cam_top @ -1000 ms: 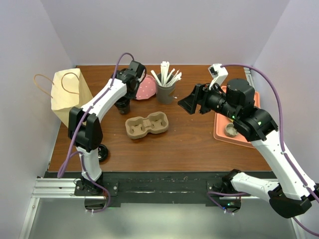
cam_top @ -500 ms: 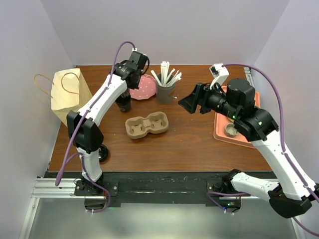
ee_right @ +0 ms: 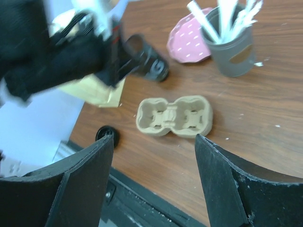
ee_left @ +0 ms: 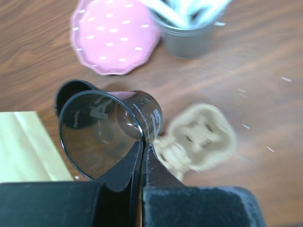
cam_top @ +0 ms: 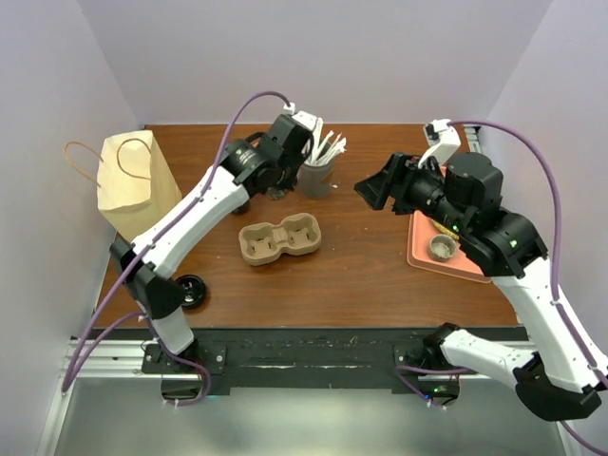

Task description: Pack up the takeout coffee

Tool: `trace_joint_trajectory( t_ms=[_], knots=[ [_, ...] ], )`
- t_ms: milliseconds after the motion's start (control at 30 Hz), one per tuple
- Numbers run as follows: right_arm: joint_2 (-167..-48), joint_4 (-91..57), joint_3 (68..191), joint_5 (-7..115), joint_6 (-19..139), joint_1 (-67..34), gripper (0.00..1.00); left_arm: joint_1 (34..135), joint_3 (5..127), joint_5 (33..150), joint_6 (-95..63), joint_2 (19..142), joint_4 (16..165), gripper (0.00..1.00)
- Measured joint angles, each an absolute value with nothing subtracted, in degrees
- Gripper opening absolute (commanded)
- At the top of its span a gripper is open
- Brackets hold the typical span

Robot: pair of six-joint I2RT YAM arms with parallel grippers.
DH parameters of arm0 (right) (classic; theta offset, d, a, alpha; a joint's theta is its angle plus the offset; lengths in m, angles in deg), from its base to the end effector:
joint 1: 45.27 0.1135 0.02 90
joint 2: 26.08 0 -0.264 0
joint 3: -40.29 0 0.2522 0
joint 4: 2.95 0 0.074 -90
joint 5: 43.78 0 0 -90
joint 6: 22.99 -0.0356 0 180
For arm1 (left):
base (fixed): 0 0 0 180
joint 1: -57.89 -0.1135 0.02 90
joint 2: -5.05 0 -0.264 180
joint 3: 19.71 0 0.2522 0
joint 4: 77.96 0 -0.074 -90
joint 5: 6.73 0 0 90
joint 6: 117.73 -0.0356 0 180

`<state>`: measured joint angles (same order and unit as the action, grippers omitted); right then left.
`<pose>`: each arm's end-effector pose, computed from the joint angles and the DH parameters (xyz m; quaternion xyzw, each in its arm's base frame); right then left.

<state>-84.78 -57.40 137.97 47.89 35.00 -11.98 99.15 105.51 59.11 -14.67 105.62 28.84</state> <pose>0.1537 0.1021 0.4685 -0.0177 0.7956 0.3364 0.5035 0.2863 -0.2318 0.3984 0.1510 0.9051 0.0162 0.3972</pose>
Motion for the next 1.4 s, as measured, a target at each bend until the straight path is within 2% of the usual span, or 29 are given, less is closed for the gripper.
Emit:
trace_joint_trajectory(
  t_ms=[267,533,767,1133,1400],
  knots=[
    [-81.13,-60.26,139.59,43.35,34.63,-11.98,0.74,115.91,96.81,63.28,-8.07,96.09,28.91,0.00],
    [-77.26,-63.67,141.05,40.88,33.73,-11.98,0.74,126.12,94.53,61.69,3.26,100.31,25.80,0.00],
    [-71.82,-65.90,141.51,39.13,32.51,-11.98,0.76,128.68,93.31,57.27,9.64,109.21,22.48,0.00],
    [-71.45,-68.63,142.87,36.66,32.51,-11.98,0.76,128.74,87.69,54.98,11.26,110.67,25.52,0.00],
    [-71.76,-68.63,142.80,36.61,32.53,-11.98,0.77,128.74,85.97,55.61,11.26,111.35,27.92,0.10]
  ],
)
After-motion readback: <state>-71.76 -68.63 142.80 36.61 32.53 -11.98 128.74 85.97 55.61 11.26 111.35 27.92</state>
